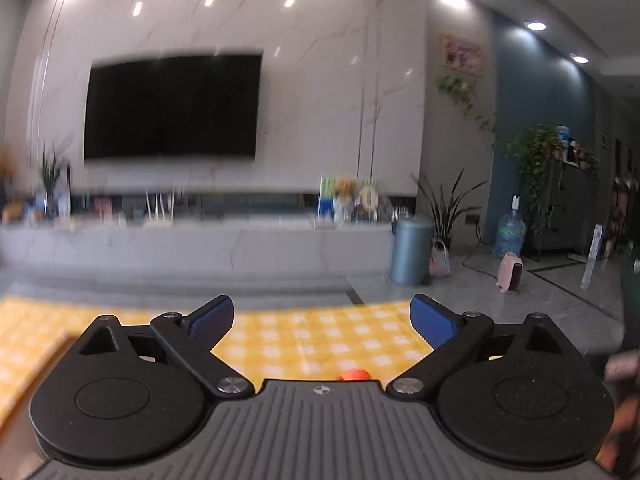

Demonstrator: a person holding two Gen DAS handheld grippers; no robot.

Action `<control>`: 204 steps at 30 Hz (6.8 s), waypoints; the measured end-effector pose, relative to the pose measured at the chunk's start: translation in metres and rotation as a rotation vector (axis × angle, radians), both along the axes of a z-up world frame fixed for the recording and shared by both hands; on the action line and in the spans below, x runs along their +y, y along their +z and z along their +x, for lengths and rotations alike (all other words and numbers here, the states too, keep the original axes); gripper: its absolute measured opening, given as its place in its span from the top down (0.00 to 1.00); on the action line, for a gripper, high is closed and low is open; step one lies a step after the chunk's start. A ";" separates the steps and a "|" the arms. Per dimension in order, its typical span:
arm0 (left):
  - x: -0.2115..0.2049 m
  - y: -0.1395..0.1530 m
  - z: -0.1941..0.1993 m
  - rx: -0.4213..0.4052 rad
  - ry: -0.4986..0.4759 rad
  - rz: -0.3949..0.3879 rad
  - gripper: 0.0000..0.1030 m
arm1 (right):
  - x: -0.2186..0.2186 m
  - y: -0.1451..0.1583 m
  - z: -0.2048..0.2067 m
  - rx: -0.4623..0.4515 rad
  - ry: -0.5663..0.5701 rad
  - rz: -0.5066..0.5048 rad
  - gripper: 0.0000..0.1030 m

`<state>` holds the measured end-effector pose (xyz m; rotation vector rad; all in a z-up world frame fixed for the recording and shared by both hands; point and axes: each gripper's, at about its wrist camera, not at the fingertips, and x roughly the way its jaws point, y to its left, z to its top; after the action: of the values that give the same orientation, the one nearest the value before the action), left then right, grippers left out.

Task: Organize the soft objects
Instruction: 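Move both open tools away from the box toward the remaining items on the table, then close the right tool on the yellow snack packet and lift it, then grasp the white mesh bag with the left tool while the right tool holds the packet, then carry the snack packet with the right tool and mesh bag with the left tool to the box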

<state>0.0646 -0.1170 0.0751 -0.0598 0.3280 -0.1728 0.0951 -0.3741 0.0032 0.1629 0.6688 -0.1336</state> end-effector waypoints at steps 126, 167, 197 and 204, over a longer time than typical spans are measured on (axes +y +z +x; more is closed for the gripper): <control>-0.107 -0.160 0.082 0.516 0.383 -0.097 0.99 | -0.040 -0.079 0.057 0.151 -0.175 -0.085 0.43; 0.049 0.045 0.006 0.069 0.037 0.027 0.98 | 0.086 0.021 -0.017 -0.143 0.210 0.035 0.43; 0.257 -0.031 0.001 0.188 0.151 -0.224 0.99 | 0.371 0.002 0.029 0.145 0.961 -0.293 0.46; 0.275 -0.035 -0.001 0.196 0.166 -0.271 0.99 | 0.411 -0.013 0.030 0.193 1.084 -0.568 0.47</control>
<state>0.0640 0.1585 0.0404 -0.3729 0.4914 -0.0452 0.1247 0.0366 -0.0095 -0.7694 0.8071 0.7095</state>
